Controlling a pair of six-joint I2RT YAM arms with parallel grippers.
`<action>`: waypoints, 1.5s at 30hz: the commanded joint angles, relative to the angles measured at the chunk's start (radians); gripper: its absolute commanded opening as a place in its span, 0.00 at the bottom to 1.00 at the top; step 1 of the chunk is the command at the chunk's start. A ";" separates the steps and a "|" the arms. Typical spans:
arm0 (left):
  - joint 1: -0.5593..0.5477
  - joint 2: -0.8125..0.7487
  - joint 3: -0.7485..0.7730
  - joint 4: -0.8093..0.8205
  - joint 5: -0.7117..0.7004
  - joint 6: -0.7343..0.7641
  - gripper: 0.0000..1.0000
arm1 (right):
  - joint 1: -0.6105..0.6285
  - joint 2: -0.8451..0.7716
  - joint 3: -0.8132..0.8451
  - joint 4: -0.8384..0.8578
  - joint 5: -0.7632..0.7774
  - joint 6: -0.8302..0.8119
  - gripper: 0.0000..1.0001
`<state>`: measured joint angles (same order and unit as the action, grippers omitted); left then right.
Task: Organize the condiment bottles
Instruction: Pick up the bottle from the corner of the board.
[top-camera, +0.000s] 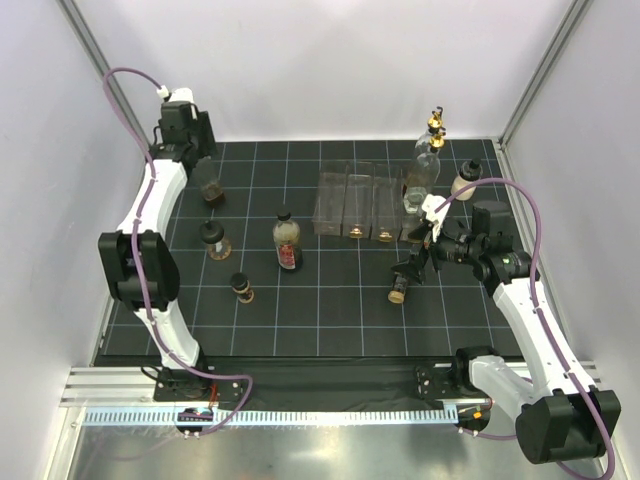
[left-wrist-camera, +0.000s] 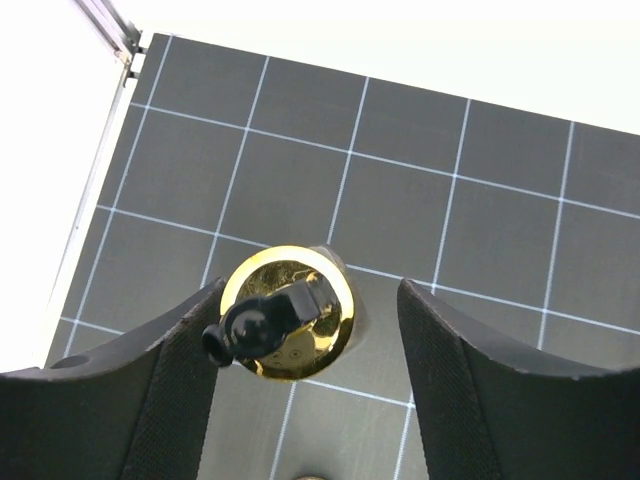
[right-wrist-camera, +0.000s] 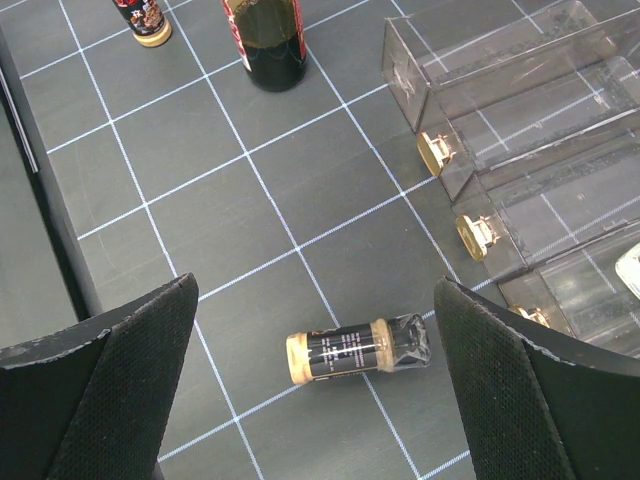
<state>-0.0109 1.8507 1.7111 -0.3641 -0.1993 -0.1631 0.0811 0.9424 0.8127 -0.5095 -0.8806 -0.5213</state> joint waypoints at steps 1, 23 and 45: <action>0.006 0.012 0.039 0.056 -0.023 0.043 0.65 | -0.004 -0.011 0.002 0.008 0.002 -0.016 1.00; 0.008 -0.117 -0.022 0.177 0.090 0.108 0.00 | -0.024 -0.022 0.002 -0.003 -0.011 -0.014 1.00; 0.008 -0.294 -0.090 0.177 0.362 -0.024 0.00 | -0.030 0.010 -0.007 -0.027 -0.113 -0.089 1.00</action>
<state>-0.0109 1.6459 1.5997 -0.2913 0.0727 -0.1513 0.0547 0.9455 0.8040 -0.5255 -0.9195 -0.5591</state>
